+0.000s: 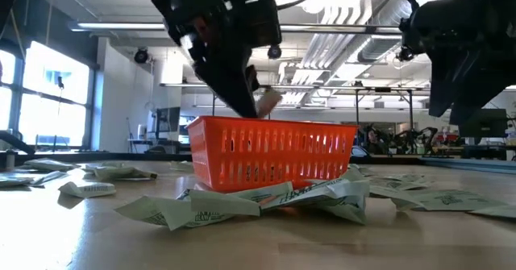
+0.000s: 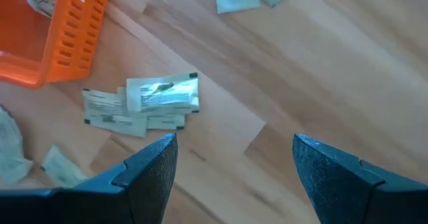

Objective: Pick and place Stevia / Truvia into bins
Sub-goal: Put the stevia packet into the bin

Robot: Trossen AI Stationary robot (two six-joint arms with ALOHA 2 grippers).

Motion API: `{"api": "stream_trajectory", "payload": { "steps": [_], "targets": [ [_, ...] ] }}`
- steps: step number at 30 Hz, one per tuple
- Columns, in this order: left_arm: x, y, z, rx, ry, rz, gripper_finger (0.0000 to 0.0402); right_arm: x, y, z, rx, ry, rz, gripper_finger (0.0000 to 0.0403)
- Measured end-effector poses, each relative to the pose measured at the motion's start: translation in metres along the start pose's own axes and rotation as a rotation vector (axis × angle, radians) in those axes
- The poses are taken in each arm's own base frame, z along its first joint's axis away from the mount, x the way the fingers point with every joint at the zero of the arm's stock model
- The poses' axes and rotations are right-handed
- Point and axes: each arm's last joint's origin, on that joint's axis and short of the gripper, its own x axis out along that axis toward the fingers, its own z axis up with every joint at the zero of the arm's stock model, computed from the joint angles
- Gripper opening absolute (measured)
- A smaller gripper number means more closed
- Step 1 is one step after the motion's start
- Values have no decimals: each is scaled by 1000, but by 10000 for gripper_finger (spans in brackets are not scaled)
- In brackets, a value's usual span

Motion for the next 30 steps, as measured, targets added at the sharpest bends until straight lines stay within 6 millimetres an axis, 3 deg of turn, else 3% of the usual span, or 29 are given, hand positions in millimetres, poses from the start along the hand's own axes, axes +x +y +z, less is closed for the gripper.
{"api": "stream_trajectory", "payload": {
  "steps": [7,11,14,18,24,30],
  "targets": [
    [-2,-4,-1,-254,10,21,210,0,1,-1,-197,11,15,286],
    [-14,-11,-4,-374,61,-62,275,-1,6,-2,-415,21,73,286],
    [-23,-24,-8,-411,94,-21,300,-1,9,-1,-641,-10,97,286],
    [-39,-47,-11,-435,81,51,303,10,10,4,-882,-83,148,286],
    [-51,-79,-18,-563,60,121,265,37,-8,17,-824,7,245,282],
    [-52,-109,-27,-649,16,187,218,51,-11,37,-907,-13,297,232]
  ]
}}
